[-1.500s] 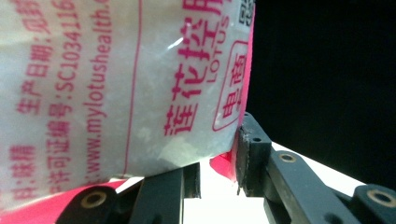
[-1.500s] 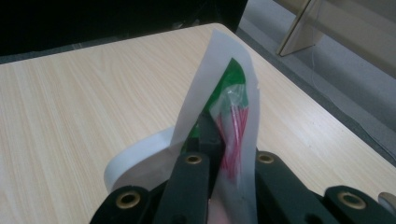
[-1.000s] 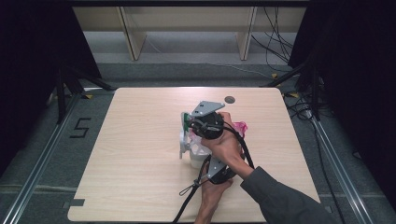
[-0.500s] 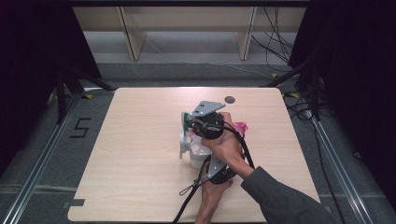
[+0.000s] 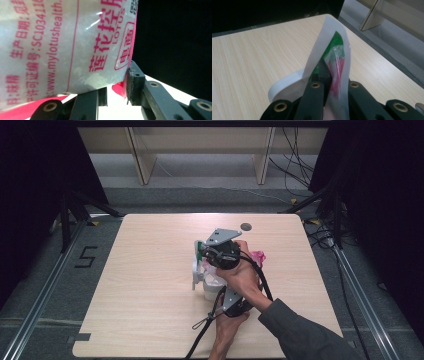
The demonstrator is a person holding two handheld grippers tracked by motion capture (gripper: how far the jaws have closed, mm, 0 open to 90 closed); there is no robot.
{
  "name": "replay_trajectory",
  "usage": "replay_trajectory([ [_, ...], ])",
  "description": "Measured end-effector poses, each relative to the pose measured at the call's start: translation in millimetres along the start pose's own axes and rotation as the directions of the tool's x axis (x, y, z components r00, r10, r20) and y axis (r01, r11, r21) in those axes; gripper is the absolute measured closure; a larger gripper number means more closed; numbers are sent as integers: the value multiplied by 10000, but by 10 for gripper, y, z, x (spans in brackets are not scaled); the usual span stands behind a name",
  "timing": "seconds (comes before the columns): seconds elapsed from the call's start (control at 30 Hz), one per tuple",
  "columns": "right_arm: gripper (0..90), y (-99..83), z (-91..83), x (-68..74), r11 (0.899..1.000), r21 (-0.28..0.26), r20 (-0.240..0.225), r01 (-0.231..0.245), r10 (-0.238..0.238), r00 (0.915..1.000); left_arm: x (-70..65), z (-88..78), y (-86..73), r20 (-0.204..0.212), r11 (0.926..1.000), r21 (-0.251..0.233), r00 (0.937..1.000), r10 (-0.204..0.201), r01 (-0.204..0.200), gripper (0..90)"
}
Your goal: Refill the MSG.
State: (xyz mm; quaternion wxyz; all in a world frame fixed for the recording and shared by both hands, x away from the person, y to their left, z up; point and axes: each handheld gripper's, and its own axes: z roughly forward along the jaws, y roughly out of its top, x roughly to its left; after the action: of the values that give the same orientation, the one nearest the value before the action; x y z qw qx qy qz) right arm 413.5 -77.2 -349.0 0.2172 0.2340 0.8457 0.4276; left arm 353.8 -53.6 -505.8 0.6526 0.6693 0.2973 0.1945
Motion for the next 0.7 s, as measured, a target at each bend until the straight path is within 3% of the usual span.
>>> replay_trajectory([
  [0.17, 890, -4, -66, -35, 9993, -286, -137, -221, 217, 9997, 9, 1, -16, -281, 9996, 272, 9996, 12, -4, 733],
  [0.23, 891, -22, -97, -56, 9979, -427, -145, -492, 486, 9987, -24, 39, -29, -213, 9991, -165, 9989, -407, 403, 734],
  [0.4, 895, -61, -191, -122, 9946, -627, -414, -823, 798, 9959, -39, 47, -36, -306, 9995, 90, 9991, -306, 309, 734],
  [0.47, 896, -67, -216, -149, 9949, -765, -522, -662, 623, 9967, -40, 50, -41, -324, 9994, 152, 9991, -290, 295, 734],
  [0.5, 897, -74, -245, -148, 9932, -760, -503, -880, 844, 9952, -38, 51, -43, -352, 9994, 206, 9990, -271, 279, 733],
  [0.7, 900, -137, -354, -242, 9850, -1278, -721, -1156, 1070, 9916, -20, 48, -55, -547, 9976, 687, 9985, -32, 70, 724],
])
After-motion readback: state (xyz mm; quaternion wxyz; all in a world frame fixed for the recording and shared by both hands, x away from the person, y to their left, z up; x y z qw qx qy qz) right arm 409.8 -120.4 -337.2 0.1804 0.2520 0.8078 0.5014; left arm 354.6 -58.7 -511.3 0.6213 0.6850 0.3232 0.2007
